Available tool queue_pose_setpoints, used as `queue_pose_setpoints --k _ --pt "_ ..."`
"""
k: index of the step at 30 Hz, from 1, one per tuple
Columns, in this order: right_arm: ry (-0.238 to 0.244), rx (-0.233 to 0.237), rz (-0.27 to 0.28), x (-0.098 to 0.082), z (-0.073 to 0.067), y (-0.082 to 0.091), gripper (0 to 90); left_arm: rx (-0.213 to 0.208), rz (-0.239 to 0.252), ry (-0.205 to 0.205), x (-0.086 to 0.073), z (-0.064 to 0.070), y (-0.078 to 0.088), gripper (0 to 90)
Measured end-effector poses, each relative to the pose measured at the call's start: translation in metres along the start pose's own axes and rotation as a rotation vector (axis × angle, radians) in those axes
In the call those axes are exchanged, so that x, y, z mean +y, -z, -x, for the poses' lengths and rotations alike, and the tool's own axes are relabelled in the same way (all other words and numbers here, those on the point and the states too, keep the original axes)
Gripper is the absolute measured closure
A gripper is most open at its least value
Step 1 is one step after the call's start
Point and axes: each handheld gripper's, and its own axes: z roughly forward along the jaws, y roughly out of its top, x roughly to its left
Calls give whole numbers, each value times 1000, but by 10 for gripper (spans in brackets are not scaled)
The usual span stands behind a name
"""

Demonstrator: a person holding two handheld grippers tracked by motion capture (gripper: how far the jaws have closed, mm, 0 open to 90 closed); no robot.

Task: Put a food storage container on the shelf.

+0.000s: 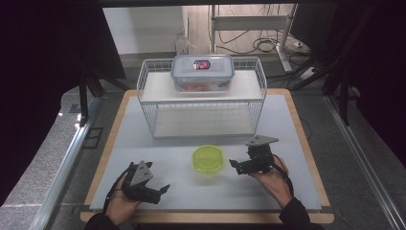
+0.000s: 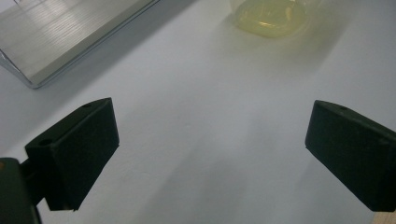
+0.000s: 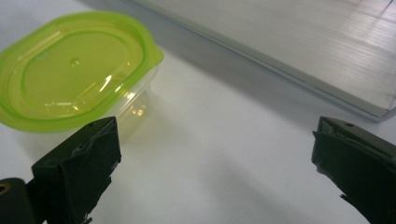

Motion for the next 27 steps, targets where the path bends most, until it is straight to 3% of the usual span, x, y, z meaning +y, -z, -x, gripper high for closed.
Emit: queue_pose_setpoints --k 5,17,20,24,27 --pt "-75 49 -3 6 2 3 19 -2 -4 -3 0 1 -1 27" --pt "-215 200 48 17 3 -5 354 -2 -6 0 0 0 -2 27" --pt "-255 227 26 17 4 -10 437 -2 -8 -1 0 1 -2 27" --pt "-352 309 -1 16 7 -18 503 -4 -9 -2 0 1 -2 27" --pt "-361 317 -17 16 5 -25 538 -3 -10 -2 0 1 -3 27"
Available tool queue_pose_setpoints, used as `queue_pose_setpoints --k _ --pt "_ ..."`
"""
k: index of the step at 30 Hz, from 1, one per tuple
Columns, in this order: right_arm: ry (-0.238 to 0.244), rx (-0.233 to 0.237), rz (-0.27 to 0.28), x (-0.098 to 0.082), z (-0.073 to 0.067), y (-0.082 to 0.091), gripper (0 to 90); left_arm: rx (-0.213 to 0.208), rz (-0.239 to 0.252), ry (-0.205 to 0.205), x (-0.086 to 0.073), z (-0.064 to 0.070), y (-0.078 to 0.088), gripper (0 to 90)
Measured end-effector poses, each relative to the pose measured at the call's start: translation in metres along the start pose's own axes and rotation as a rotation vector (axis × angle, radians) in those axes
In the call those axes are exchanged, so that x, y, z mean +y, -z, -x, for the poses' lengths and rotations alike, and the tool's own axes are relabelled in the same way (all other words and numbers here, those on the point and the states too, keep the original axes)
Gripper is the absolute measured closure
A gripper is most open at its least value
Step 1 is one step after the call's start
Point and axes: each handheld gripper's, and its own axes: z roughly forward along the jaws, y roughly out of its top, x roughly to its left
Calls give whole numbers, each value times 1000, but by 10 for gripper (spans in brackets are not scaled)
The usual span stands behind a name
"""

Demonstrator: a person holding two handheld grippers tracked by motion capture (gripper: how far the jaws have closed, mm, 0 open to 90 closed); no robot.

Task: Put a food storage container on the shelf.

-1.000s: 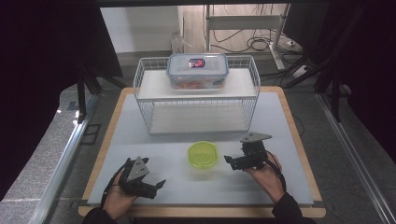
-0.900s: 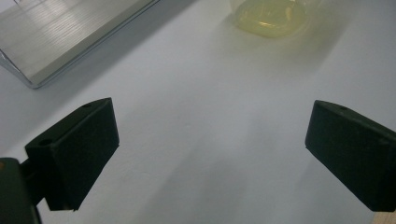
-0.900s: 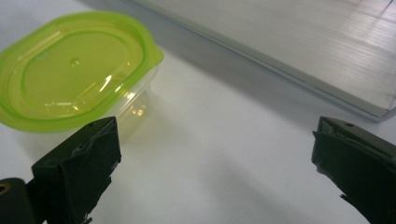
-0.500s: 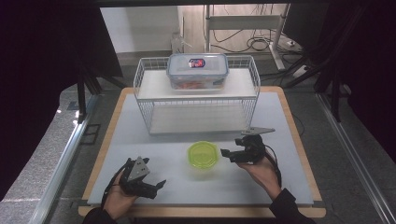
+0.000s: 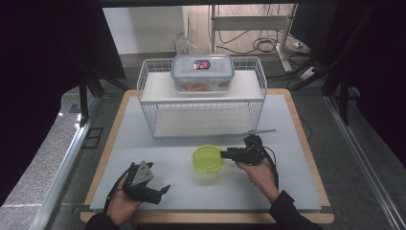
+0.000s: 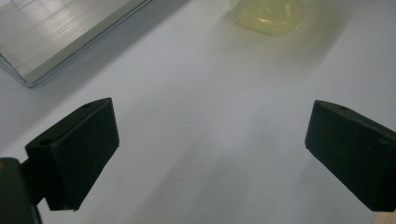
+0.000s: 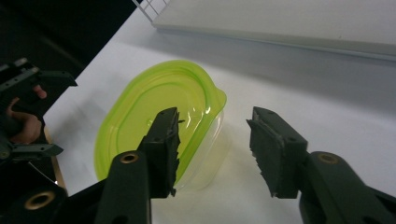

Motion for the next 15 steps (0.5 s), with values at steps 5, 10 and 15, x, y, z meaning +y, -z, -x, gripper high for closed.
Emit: queue_pose_setpoints --k 5,10,15 --pt "-15 3 -21 1 -1 -11 622 -1 0 -1 0 0 0 27" --pt "-57 22 -30 3 -1 -15 731 0 2 -2 0 0 0 27" --pt "-79 34 -34 5 -3 -17 795 -1 3 -2 0 0 0 27"
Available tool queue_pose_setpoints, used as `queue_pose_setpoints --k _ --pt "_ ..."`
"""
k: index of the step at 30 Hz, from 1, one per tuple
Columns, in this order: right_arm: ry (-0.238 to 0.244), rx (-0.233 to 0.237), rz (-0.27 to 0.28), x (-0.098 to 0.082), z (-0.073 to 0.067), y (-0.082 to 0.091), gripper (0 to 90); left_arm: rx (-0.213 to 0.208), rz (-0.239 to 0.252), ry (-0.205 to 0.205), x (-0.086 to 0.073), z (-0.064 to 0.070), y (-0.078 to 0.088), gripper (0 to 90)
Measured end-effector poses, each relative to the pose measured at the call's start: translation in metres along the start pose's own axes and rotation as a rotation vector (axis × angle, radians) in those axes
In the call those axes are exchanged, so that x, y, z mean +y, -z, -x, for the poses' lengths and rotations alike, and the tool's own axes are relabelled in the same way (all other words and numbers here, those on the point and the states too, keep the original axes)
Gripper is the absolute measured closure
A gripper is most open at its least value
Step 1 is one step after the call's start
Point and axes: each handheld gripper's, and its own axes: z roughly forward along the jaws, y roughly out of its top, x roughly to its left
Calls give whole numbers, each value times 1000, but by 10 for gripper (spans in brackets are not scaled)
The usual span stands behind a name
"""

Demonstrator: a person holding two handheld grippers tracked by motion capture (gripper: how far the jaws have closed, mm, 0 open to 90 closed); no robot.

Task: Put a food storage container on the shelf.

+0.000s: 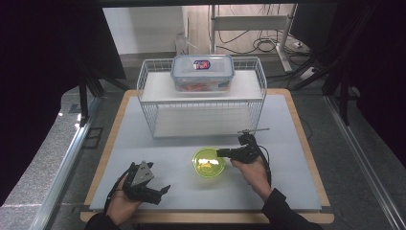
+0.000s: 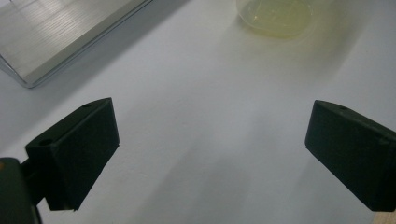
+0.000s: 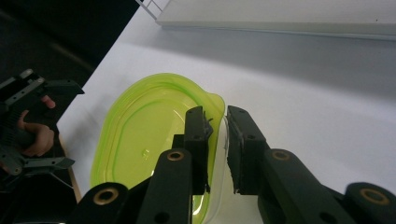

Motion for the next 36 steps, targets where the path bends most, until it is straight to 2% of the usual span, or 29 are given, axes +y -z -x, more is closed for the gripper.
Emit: queue_pose_setpoints --k 2,9,11,13,14,17,19,21,23,26,28,32,34,36 --pt "8 -4 3 0 -3 0 801 0 0 0 0 0 0 27" --pt "1 67 33 3 -10 2 827 1 1 -2 0 0 0 27" --pt "22 53 42 4 -12 3 826 1 0 -2 0 0 0 28" --pt "24 53 37 5 -11 3 818 0 -2 -5 0 0 0 28" --pt "31 39 33 5 -10 3 806 0 -3 -6 0 1 0 28" --pt "52 -41 13 3 -5 1 764 -2 -5 -7 0 1 0 28" --pt "38 -59 8 2 -1 0 697 -2 -6 -8 0 1 -1 28" --pt "32 -68 6 1 0 1 668 -2 -7 -10 0 1 -1 28" --pt "37 -79 6 0 -2 2 661 -4 -7 -8 0 1 -1 28" --pt "17 -91 -1 -2 -4 4 650 -2 -9 -11 0 1 -1 28" --pt "-1 -91 2 -4 -5 4 664 -3 -9 -12 0 1 -1 28" --pt "-37 -68 5 -5 -3 5 778 -4 -11 -16 0 2 -1 29" --pt "-49 -41 6 -5 -3 5 801 -5 -10 -15 0 2 -1 29" --pt "-34 -46 5 -5 -6 5 806 -4 -10 -16 0 2 -1 29"
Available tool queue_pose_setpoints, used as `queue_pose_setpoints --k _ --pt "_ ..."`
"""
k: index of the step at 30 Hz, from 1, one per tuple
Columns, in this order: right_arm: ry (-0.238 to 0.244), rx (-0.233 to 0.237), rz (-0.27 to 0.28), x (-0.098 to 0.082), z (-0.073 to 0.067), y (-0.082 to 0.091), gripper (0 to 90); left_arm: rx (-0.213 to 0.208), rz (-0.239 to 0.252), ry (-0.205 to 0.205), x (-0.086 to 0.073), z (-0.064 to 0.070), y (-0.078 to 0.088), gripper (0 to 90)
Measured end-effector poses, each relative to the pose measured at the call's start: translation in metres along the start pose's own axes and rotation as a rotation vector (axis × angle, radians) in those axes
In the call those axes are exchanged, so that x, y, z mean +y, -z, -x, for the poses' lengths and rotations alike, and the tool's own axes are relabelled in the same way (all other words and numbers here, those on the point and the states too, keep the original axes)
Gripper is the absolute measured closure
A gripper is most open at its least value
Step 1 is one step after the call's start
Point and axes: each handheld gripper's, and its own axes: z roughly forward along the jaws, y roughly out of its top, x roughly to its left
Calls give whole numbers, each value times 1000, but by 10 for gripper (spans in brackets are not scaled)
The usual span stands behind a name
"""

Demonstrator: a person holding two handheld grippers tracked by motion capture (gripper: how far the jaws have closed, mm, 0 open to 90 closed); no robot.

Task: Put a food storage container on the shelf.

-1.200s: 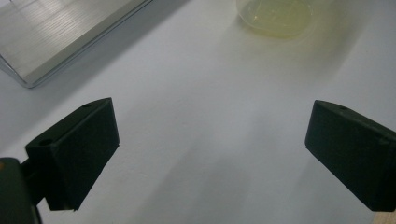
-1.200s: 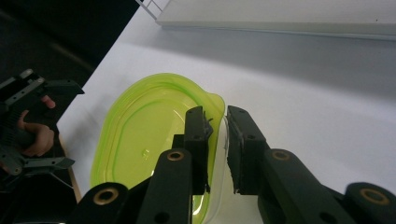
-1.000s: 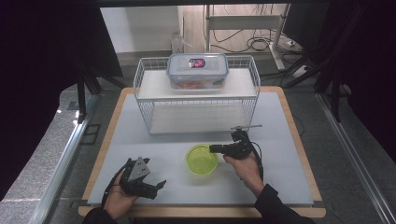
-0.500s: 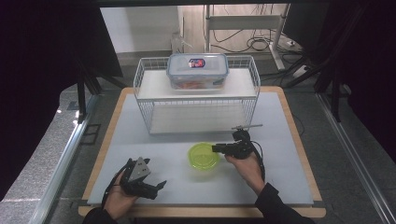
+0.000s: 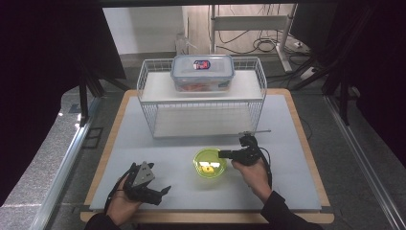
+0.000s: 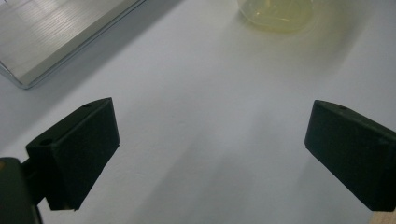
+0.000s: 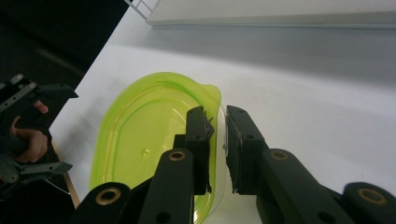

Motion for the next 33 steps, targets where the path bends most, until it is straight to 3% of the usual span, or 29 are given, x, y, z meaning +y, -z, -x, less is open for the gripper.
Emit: queue_pose_setpoints --k 8,25,29,33 --pt "5 66 29 5 -7 8 831 0 1 -1 0 0 0 29" --pt "21 81 72 11 -2 18 833 -2 -1 -4 0 0 -1 30" --pt "27 -32 63 10 8 15 793 -2 -2 -4 0 0 -1 30" --pt "-10 -64 58 8 22 12 745 -2 -2 -4 0 0 -1 30"
